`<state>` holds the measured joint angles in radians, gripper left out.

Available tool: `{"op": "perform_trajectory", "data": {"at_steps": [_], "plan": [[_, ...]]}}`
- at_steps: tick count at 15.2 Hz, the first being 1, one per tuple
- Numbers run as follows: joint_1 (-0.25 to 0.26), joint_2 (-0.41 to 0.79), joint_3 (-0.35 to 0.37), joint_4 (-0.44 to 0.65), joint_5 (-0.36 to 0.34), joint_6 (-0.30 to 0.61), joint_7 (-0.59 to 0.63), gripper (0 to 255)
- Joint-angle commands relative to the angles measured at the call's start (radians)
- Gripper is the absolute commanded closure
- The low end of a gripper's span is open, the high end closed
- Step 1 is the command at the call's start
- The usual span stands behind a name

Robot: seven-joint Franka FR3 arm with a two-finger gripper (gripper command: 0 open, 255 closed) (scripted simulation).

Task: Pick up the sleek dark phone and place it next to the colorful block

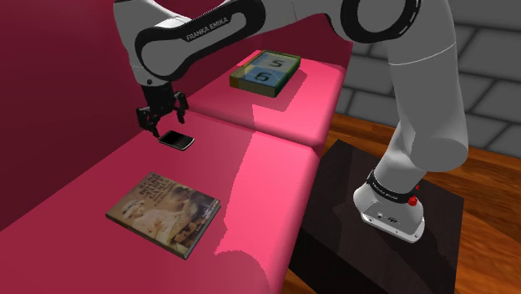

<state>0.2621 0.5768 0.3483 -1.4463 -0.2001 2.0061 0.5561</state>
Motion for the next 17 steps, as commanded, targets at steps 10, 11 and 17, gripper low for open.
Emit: {"op": "perform_trajectory", "data": {"at_steps": [10, 11, 17], "plan": [[0.01, 0.053, -0.011, -0.02, -0.019, 0.072, 0.013, 0], [0.01, 0.053, -0.011, -0.02, -0.019, 0.072, 0.013, 0], [0.01, 0.052, -0.011, -0.02, -0.019, 0.072, 0.013, 255]]}}
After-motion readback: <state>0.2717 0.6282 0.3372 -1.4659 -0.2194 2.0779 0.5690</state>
